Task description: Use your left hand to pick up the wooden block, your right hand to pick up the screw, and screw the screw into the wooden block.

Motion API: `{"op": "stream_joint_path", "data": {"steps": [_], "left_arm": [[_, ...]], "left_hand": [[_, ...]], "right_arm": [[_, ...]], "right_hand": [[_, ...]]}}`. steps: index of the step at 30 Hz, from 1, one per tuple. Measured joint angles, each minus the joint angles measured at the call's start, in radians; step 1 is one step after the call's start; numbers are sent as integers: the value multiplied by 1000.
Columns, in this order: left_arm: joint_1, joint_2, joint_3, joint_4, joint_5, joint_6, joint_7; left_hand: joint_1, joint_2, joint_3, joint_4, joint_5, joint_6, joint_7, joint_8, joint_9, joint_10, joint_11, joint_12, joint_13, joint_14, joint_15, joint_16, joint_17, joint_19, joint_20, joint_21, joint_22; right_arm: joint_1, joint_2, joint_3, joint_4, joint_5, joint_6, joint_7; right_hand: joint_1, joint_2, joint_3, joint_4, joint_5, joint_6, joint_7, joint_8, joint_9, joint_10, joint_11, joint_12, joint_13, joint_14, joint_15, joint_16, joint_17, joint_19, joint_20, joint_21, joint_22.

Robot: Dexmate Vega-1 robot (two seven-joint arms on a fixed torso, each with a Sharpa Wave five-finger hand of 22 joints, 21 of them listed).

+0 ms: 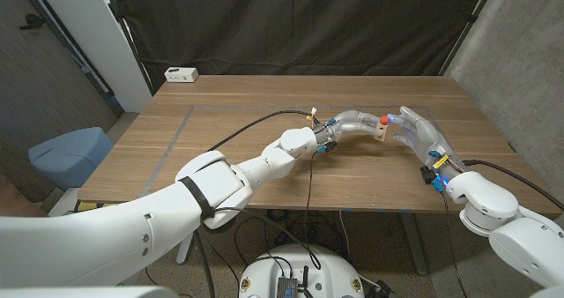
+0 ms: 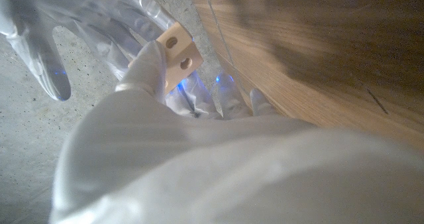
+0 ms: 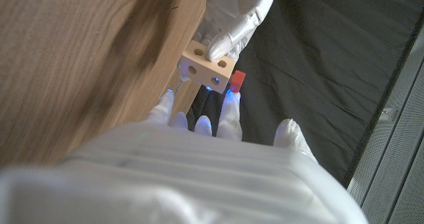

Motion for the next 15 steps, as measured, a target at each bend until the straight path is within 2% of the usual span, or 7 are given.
{"op": "stream_joint_path", "data": {"steps": [3,10,15], "left_arm": [[0,1,0,0,0,0,-1],[0,3,-1,0,-1,0,-2],[0,3,-1,0,-2,-1,-2]], "left_hand": [[0,0,0,0,0,0,0,6,-1,0,0,0,0,0,0,0,0,0,0,0,0],[1,1,1,-1,0,6,-6,6,-1,-1,0,0,0,0,0,0,0,0,0,0,0],[1,1,3,-3,0,6,-6,6,0,-1,0,0,0,0,0,0,0,0,0,0,0]], "right_arm": [[-1,0,0,-2,0,-1,0],[-3,0,0,-6,-1,-5,-2],[-7,1,1,-13,-4,-9,-7]], "right_hand": [[0,0,4,-4,0,9,-2,-3,0,11,8,3,0,3,3,0,0,0,0,0,0],[0,0,4,-4,0,19,5,5,0,20,5,4,0,3,3,0,0,0,0,0,0],[0,0,4,-4,0,25,0,5,0,27,9,4,0,3,3,0,0,0,0,0,0]]}}
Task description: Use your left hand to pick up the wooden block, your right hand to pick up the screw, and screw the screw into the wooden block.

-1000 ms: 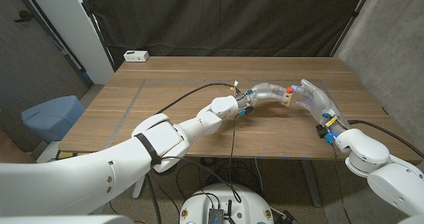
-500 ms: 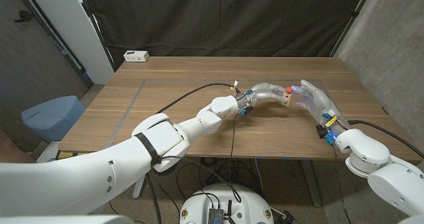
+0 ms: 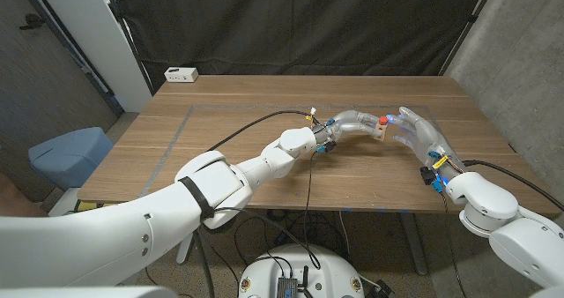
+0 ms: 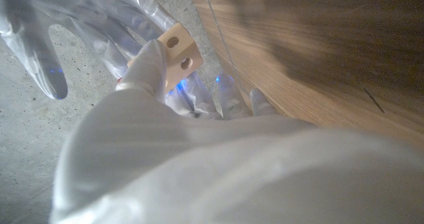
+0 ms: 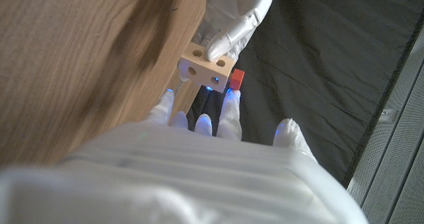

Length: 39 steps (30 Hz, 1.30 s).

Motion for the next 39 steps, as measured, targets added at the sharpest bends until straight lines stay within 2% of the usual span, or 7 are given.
{"op": "stream_joint_path", "data": {"steps": [19,33,39], "left_arm": [[-7,-3,-1,12,-4,11,0],[-15,-6,0,20,-6,31,-1],[-18,-8,1,23,-7,37,0]], "left_hand": [[0,0,0,0,2,-1,0,-3,-1,3,1,0,-1,0,0,0,0,0,0,0,0],[0,0,0,0,1,-1,0,-3,-1,2,2,0,-1,0,0,0,0,0,0,0,0],[0,0,0,0,0,-1,0,-3,-1,2,2,0,-1,0,0,0,0,0,0,0,0]], "right_arm": [[-7,6,3,-14,-7,-10,-8],[-3,3,0,-12,-4,-11,9],[0,-2,0,-8,2,-10,20]], "right_hand": [[0,0,0,0,0,16,2,6,2,8,-8,0,0,11,0,4,0,7,-7,0,-1],[0,0,7,1,0,48,13,9,5,29,-7,0,0,18,-4,4,0,12,-2,0,-2],[0,0,8,0,0,53,7,9,5,39,-7,0,0,23,-9,4,0,12,-2,0,-2]]}}
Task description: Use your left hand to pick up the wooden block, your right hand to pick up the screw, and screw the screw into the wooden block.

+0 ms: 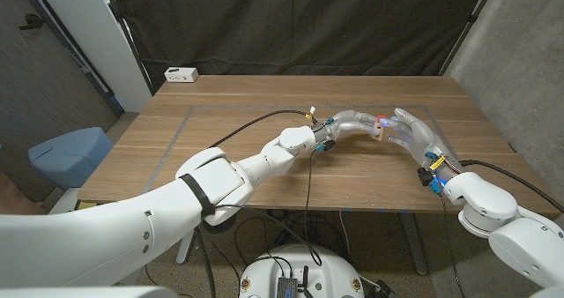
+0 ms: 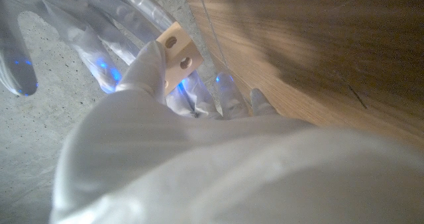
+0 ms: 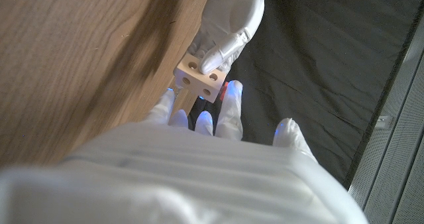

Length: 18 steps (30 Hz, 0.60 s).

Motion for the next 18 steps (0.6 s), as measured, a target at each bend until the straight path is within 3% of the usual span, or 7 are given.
{"op": "stream_joint_path", "data": {"steps": [18], "left_arm": [[-5,-1,3,3,-1,7,7]], "left_hand": [[0,0,1,-1,0,0,0,0,0,-3,0,0,0,0,0,0,0,0,0,0,0]], "right_arm": [[-21,11,20,-9,-8,4,-25]], "right_hand": [[0,0,4,-4,0,25,11,0,0,20,20,0,0,18,4,4,-5,15,-1,0,0]]}}
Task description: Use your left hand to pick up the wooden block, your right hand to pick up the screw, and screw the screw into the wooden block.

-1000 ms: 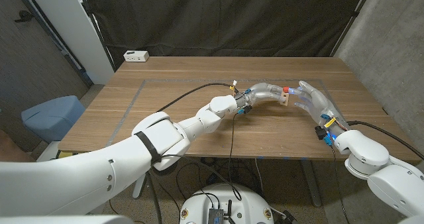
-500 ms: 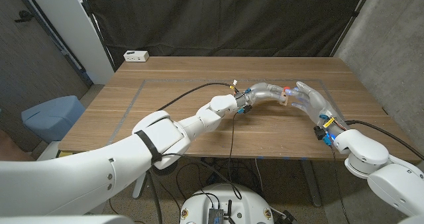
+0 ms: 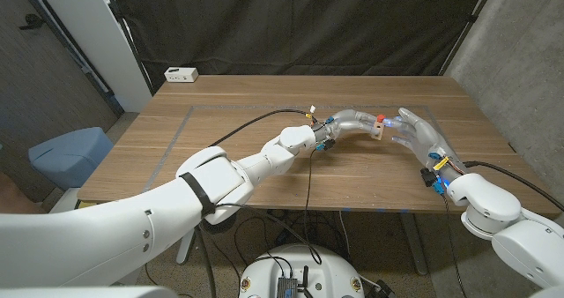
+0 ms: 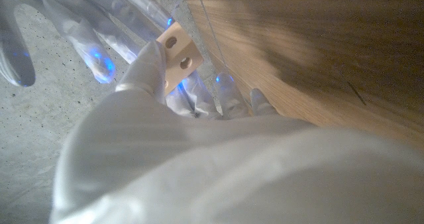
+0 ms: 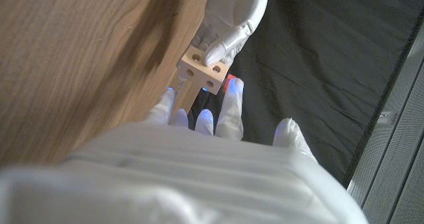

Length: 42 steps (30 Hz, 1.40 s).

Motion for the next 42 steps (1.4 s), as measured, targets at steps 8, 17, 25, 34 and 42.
{"op": "stream_joint_path", "data": {"steps": [8,17,25,34,42], "left_arm": [[-1,0,1,0,-1,1,2],[-1,-1,3,0,0,-4,3],[0,1,3,-3,1,-18,1],[9,7,3,-14,5,-36,-4],[15,9,3,-23,9,-52,-7]], "left_hand": [[-4,-4,0,0,-1,0,0,0,0,5,-1,0,0,0,0,0,0,0,0,0,0],[-4,-3,0,0,2,0,0,0,0,4,0,0,0,0,0,0,0,0,0,0,0],[-3,-3,0,0,2,0,0,0,0,4,0,0,0,0,0,0,0,0,0,0,0],[-2,-2,0,0,2,0,0,-1,0,3,0,0,0,0,0,0,0,0,0,0,0],[-2,-2,0,0,1,0,0,-1,0,3,0,0,0,0,0,0,0,0,0,0,0]], "right_arm": [[-5,17,5,-5,-14,0,-20],[4,26,0,0,-22,0,-24],[16,28,-11,11,-25,4,-24],[24,26,-19,20,-25,13,-17],[28,17,-21,25,-26,17,-8]], "right_hand": [[0,0,0,0,0,-32,-5,-24,0,-8,7,-8,0,0,0,0,0,3,-3,0,0],[0,0,0,0,0,-99,-34,-40,0,-48,6,-23,0,-13,8,-12,0,3,-3,0,0],[-3,-3,0,0,0,-153,-48,-47,0,-74,5,-27,0,-26,7,-12,3,-1,1,0,0],[-4,-4,0,0,0,-224,-70,-47,-3,-129,21,-34,0,-47,14,-19,3,-10,-8,0,3],[-4,-4,0,0,0,-249,-73,-47,-3,-147,24,-34,0,-60,16,-19,3,-21,-8,0,3]]}}
